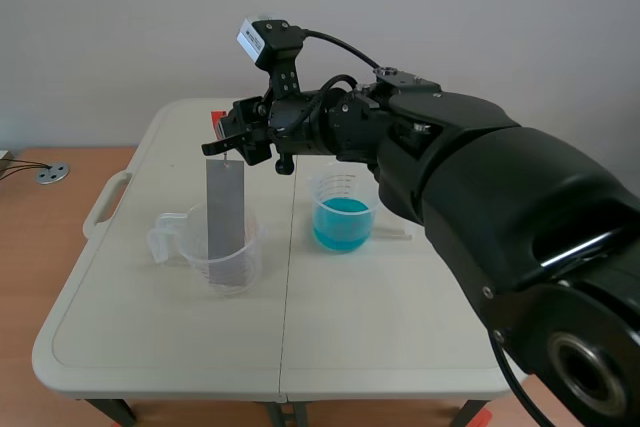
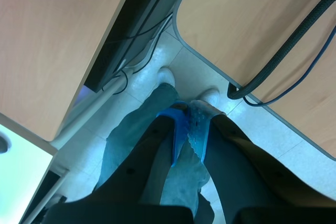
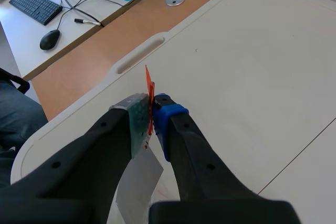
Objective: Hold the metal plate by the orange handle, dip it into the blue solution, take it out and point at it, then put the plate back in the beaker on the left.
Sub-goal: 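Lift the metal plate out of the left beaker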
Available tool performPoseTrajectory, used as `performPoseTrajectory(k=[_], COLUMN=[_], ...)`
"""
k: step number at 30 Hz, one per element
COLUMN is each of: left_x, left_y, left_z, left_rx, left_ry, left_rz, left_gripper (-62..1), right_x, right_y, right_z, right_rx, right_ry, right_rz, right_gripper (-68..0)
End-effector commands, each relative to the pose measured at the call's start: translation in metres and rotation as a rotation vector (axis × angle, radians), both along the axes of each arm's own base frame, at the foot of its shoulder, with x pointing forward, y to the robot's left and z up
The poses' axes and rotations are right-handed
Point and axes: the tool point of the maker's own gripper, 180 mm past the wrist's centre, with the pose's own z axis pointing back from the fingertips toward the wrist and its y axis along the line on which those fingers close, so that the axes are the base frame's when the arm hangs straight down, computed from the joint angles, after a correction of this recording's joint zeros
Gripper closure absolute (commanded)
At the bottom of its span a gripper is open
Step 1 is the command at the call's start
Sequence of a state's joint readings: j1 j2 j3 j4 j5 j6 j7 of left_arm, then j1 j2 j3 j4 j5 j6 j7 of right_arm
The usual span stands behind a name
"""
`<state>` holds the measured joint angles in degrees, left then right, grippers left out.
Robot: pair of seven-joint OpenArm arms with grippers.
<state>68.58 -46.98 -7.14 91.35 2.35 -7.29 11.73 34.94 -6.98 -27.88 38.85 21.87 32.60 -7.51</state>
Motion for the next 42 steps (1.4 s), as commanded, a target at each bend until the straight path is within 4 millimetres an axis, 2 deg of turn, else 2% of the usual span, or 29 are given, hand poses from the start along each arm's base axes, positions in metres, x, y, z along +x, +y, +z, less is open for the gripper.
performPoseTrajectory(k=[1, 8, 17, 26, 42], left_x=[0.003, 0.003, 0.003, 0.003, 0.003], left_y=[-0.007, -0.007, -0.007, -0.007, -0.007], left_z=[0.002, 0.002, 0.002, 0.002, 0.002], left_rx=[-0.021, -0.021, -0.021, -0.021, -0.021], left_ry=[-0.012, -0.013, -0.013, -0.012, -0.012], left_rz=[0.003, 0.003, 0.003, 0.003, 0.003], left_gripper=[-1.2, -1.2, -1.2, -1.2, -1.2], right_x=[0.004, -0.008, -0.026, -0.032, -0.053], right_y=[0.020, 0.030, 0.040, 0.025, 0.013], right_z=[0.032, 0.030, 0.049, 0.046, 0.078], right_rx=[0.044, 0.044, 0.158, 0.199, 0.197], right_ry=[-0.067, -0.073, -0.115, -0.137, -0.294], right_rz=[0.034, 0.098, 0.202, 0.170, 0.197], right_gripper=[-1.3, -1.3, -1.3, -1.3, -1.3])
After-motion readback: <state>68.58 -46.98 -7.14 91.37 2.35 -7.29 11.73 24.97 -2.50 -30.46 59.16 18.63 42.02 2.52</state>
